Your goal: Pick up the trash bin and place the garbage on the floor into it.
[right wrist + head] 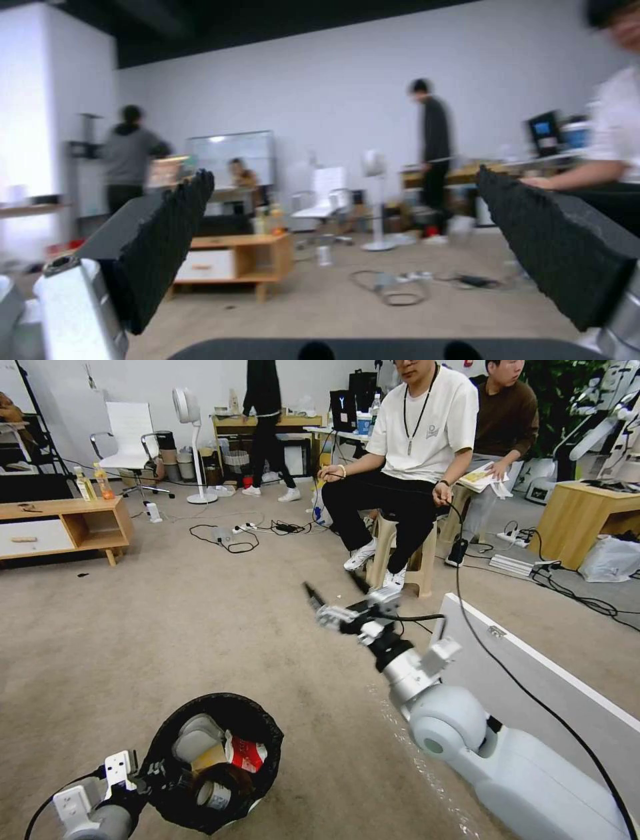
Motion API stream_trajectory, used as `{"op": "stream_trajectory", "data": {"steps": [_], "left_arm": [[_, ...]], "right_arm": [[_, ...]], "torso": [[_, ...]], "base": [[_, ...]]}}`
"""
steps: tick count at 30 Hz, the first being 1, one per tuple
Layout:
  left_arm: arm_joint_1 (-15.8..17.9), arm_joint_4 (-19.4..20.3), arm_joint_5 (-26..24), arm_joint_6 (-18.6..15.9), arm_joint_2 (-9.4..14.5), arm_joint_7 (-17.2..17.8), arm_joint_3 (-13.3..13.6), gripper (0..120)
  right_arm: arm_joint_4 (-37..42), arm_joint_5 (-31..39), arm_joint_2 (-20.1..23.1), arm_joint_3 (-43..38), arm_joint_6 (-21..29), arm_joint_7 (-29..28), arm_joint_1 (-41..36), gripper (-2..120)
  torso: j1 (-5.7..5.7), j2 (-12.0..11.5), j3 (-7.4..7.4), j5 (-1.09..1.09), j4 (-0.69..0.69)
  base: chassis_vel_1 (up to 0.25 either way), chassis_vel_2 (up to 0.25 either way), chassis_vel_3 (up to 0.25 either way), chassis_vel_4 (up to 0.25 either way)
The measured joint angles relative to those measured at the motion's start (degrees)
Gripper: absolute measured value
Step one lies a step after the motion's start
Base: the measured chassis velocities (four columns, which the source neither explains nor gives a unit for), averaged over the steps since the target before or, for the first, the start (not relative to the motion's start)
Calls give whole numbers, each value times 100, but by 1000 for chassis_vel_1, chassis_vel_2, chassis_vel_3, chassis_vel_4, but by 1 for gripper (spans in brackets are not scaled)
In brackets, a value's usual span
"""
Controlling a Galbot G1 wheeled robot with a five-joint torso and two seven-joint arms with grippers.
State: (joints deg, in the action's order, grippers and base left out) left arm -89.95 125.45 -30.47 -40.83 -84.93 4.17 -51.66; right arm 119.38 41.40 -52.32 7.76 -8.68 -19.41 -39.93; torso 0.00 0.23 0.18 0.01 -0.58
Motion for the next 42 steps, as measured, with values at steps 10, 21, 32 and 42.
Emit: {"op": "stream_trajectory", "data": {"steps": [10, 21, 32, 42], "left_arm": [[-128, 169, 2, 12, -40, 1, -51, 2], [-222, 382, 76, 75, -89, 18, -124, 2], [-260, 417, 69, 83, -133, 25, -122, 2], [-293, 485, 60, 81, -201, 47, -127, 2]], "right_arm": [[95, -351, -40, -558, -67, -97, -844, 100], [-155, -702, -200, -307, -59, -266, -1153, 100], [-443, -960, -299, -179, -15, -269, -1301, 100], [-561, -1247, -407, -206, -52, -413, -1530, 100]], "torso": [[0, 0, 0, -1, -2], [0, 0, 0, -1, -3], [0, 0, 0, -1, -3], [0, 0, 0, -1, -4]], "base": [[0, 0, 0, 0], [0, 0, 0, 0], [0, 0, 0, 0], [0, 0, 0, 0]]}}
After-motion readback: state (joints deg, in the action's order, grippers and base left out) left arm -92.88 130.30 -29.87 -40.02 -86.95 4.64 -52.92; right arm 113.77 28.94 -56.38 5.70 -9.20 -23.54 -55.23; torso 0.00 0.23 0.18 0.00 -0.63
